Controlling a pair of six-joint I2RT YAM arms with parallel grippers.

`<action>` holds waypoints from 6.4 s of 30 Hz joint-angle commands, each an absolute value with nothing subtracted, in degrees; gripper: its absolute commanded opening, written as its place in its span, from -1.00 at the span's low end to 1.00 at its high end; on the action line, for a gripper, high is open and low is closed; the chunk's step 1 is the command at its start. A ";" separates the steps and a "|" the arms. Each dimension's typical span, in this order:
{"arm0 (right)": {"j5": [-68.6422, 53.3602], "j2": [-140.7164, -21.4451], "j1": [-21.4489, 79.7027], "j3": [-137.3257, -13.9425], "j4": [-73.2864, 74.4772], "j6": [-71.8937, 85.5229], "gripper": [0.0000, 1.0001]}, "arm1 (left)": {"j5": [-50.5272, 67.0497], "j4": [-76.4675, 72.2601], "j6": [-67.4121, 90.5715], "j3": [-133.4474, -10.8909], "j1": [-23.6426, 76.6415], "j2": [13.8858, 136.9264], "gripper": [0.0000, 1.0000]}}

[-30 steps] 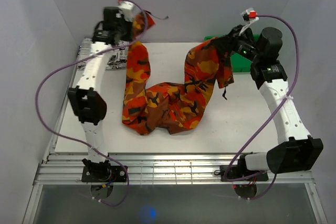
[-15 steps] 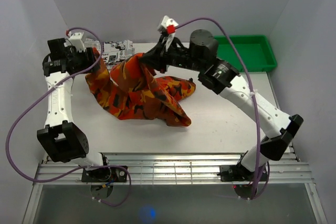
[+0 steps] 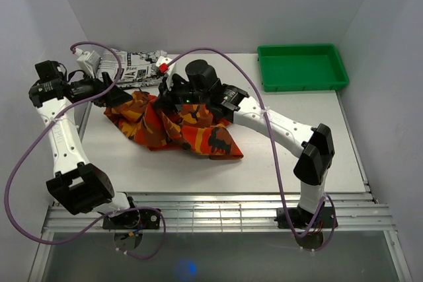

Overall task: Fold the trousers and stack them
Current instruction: Flatten the trousers out

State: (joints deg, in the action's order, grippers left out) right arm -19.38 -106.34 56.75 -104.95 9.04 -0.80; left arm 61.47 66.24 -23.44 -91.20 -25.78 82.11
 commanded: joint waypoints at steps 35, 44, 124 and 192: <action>-25.85 -106.17 49.31 -109.42 1.84 12.04 -0.72 | 60.65 30.05 -10.55 -68.03 -7.65 69.25 -1.00; -24.70 -99.85 31.31 -99.60 14.50 3.53 0.72 | 56.07 29.79 -5.63 -68.20 -18.26 71.54 -1.00; -14.69 -108.10 34.89 -87.82 50.71 -39.19 0.85 | 34.56 56.35 -44.75 -75.06 -31.03 99.92 0.83; -29.97 -127.00 49.83 -109.16 43.69 -32.08 0.39 | 31.82 49.66 -45.35 -90.09 -26.63 119.70 0.42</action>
State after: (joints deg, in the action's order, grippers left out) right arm -28.49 -126.98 49.25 -106.91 46.24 -33.34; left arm 34.89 52.38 -45.08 -88.53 -27.07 119.63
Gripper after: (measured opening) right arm 0.713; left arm 0.714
